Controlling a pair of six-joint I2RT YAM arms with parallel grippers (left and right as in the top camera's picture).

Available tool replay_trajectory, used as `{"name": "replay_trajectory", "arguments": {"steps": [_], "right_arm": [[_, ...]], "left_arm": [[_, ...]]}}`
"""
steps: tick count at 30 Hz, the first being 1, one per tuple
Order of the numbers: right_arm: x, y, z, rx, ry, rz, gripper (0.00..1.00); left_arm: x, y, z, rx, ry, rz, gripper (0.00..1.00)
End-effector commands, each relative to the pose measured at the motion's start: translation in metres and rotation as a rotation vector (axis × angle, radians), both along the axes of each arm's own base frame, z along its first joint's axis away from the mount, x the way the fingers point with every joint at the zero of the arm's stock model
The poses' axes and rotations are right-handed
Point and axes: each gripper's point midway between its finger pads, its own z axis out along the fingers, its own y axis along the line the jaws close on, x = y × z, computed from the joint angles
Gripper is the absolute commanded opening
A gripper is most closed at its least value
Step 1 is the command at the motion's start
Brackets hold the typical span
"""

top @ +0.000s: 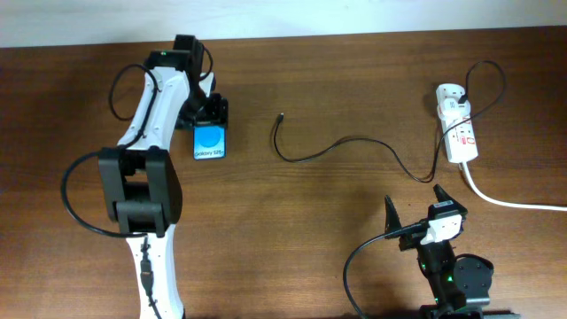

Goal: Plug charger to phone and switch on socket
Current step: 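Raise the phone with the left gripper and tilt it upright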

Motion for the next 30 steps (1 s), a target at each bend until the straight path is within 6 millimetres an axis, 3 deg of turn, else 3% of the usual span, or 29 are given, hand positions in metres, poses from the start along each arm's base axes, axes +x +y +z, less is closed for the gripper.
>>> {"name": "replay_trajectory", "arguments": {"steps": [1, 8, 15, 19, 24, 30], "right_arm": [[0.0, 0.001, -0.003, -0.004, 0.004, 0.003, 0.98], [0.0, 0.001, -0.003, -0.004, 0.004, 0.003, 0.98], [0.0, 0.001, -0.003, -0.004, 0.004, 0.003, 0.98], [0.0, 0.001, -0.003, -0.004, 0.004, 0.003, 0.98], [0.0, 0.001, -0.003, -0.004, 0.004, 0.003, 0.98], [0.0, 0.001, -0.003, -0.004, 0.004, 0.003, 0.98]], "left_arm": [[0.001, -0.023, 0.02, -0.139, 0.012, 0.1, 0.0], [-0.018, -0.033, 0.035, -0.207, 0.145, 0.351, 0.0], [-0.026, -0.083, 0.062, -0.526, 0.252, 0.332, 0.0], [-0.036, -0.084, 0.069, -0.567, 0.4, 0.557, 0.0], [-0.041, -0.091, 0.095, -0.753, 0.513, 0.588, 0.0], [-0.048, -0.082, 0.107, -0.816, 0.597, 0.648, 0.0]]}}
